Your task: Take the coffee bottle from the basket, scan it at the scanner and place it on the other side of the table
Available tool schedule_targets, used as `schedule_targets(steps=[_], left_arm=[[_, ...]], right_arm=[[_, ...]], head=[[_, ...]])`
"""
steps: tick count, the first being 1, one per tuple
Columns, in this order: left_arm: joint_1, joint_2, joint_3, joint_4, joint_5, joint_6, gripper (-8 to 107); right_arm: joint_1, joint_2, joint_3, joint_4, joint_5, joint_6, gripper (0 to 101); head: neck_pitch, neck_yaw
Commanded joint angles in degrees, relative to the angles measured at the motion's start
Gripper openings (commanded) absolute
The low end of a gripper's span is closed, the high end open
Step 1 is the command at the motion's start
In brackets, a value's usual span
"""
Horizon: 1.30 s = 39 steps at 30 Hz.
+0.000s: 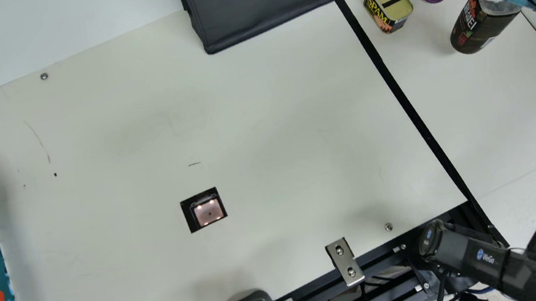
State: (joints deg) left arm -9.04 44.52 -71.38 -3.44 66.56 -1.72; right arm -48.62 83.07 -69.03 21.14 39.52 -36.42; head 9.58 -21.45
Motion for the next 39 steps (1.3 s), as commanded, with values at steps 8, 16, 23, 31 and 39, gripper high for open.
schedule_targets(steps=[8,16,23,31,39], left_arm=[[0.00,0.00,0.00,0.00,0.00,0.00,90],[0.00,0.00,0.00,0.00,0.00,0.00,90],[0.00,0.00,0.00,0.00,0.00,0.00,90],[0.00,0.00,0.00,0.00,0.00,0.00,90],[0.00,0.00,0.00,0.00,0.00,0.00,90]], right_arm=[[-0.58,4.64,-1.13,0.87,-3.60,-0.84,0],[-1.15,7.03,-1.34,3.73,-5.81,-3.11,0],[-1.30,7.98,-0.90,4.21,-7.37,-3.67,10],[-1.43,8.51,0.00,3.64,-9.42,-3.83,37],[-1.51,8.55,0.91,3.18,-11.30,-4.12,63]], head=[[-1.66,-0.13],[-1.66,-0.13],[-1.66,-0.13],[-1.66,-0.13],[-1.66,-0.13]])
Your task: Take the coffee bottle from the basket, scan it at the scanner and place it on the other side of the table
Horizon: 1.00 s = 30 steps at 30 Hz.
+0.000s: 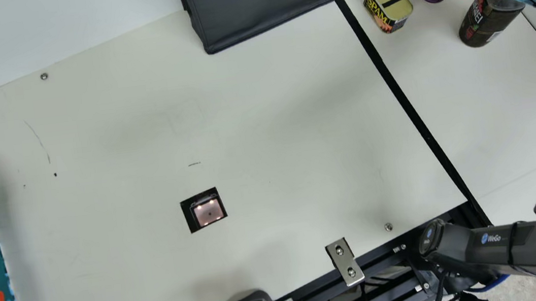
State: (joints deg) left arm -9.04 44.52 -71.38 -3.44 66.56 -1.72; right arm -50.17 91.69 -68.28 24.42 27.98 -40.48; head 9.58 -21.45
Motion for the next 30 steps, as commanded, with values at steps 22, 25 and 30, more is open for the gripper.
schedule_targets(steps=[22,25,30], left_arm=[[0.00,0.00,0.00,0.00,0.00,0.00,90],[0.00,0.00,0.00,0.00,0.00,0.00,90],[0.00,0.00,0.00,0.00,0.00,0.00,90]], right_arm=[[8.74,-14.63,6.45,-8.47,-7.44,1.85,95],[11.38,-18.01,7.23,-11.32,-6.02,4.38,95],[16.18,-23.67,7.69,-15.61,-1.21,9.16,95]], head=[[-1.66,-0.13],[-1.66,-0.13],[-1.66,-0.13]])
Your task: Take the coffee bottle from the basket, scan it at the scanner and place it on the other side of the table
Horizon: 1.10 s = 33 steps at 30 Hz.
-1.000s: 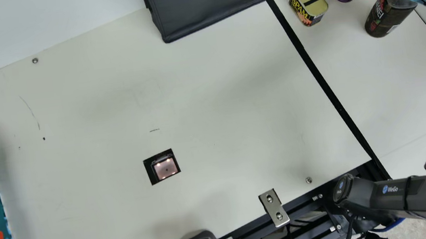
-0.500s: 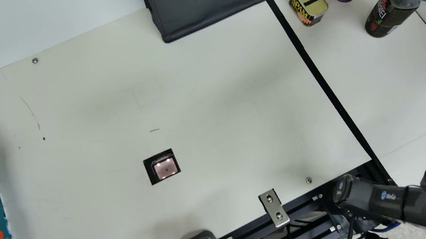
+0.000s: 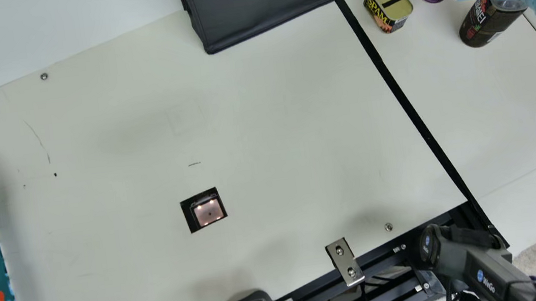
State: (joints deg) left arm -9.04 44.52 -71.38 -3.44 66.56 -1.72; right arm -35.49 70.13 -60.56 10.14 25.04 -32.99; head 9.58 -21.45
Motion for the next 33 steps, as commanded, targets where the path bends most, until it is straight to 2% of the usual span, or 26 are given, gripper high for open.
schedule_targets(steps=[1,14,15,17,24,33], left_arm=[[0.00,0.00,0.00,0.00,0.00,0.00,90],[0.00,0.00,0.00,0.00,0.00,0.00,90],[0.00,0.00,0.00,0.00,0.00,0.00,90],[0.00,0.00,0.00,0.00,0.00,0.00,90],[7.02,-1.14,2.30,1.85,2.77,1.62,90],[7.39,-1.13,2.39,1.86,2.80,1.72,90]], right_arm=[[2.52,-3.25,-0.06,-2.13,2.96,2.70,95],[16.27,-15.14,-3.54,-9.94,20.41,15.98,95],[14.17,-14.13,-3.30,-9.43,17.56,14.07,95],[15.96,-15.29,-3.58,-9.74,19.83,15.79,95],[22.12,-18.93,-5.23,-10.08,27.50,20.99,95],[29.58,-23.48,-7.34,-10.53,36.52,27.37,95]], head=[[-1.66,-0.13],[-1.66,-0.13],[-1.66,-0.13],[-1.66,-0.13],[-1.66,9.23],[-1.66,19.87]])
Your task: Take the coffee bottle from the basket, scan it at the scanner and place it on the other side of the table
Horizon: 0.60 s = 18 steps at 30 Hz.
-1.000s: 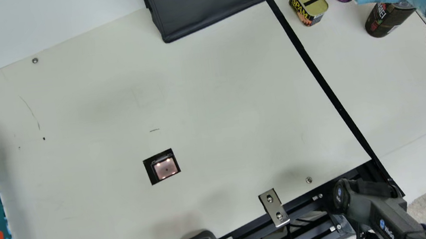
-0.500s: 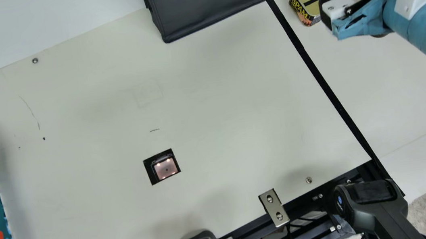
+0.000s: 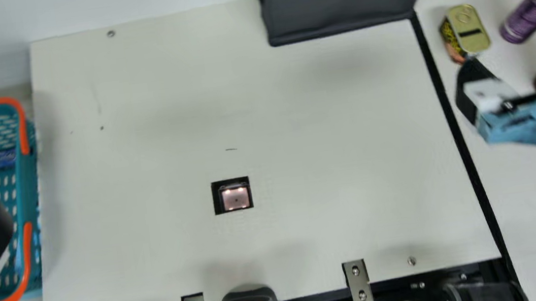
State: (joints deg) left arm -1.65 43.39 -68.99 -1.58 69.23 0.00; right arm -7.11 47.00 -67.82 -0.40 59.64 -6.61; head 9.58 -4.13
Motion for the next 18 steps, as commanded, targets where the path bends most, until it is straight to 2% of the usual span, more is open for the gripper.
schedule_targets(steps=[1,8,9,12,18], left_arm=[[0.00,0.00,0.00,0.00,0.00,0.00,90],[0.00,0.00,0.00,0.00,0.12,0.00,90],[0.00,0.00,0.00,0.00,0.01,0.00,90],[0.00,0.00,0.00,0.00,0.00,0.00,90],[0.00,0.00,0.00,0.00,0.10,0.00,90]], right_arm=[[2.02,-0.86,-0.32,-0.05,2.92,1.70,95],[7.77,-4.37,-1.95,-0.40,9.86,6.61,95],[6.74,-3.96,-1.87,-0.34,8.14,5.79,95],[7.82,-4.56,-2.01,-0.32,10.36,6.61,95],[7.83,-4.63,-2.01,-0.45,10.22,6.61,95]], head=[[-1.66,2.55],[-1.66,2.55],[-1.66,2.55],[-1.66,2.55],[-1.66,2.55]])
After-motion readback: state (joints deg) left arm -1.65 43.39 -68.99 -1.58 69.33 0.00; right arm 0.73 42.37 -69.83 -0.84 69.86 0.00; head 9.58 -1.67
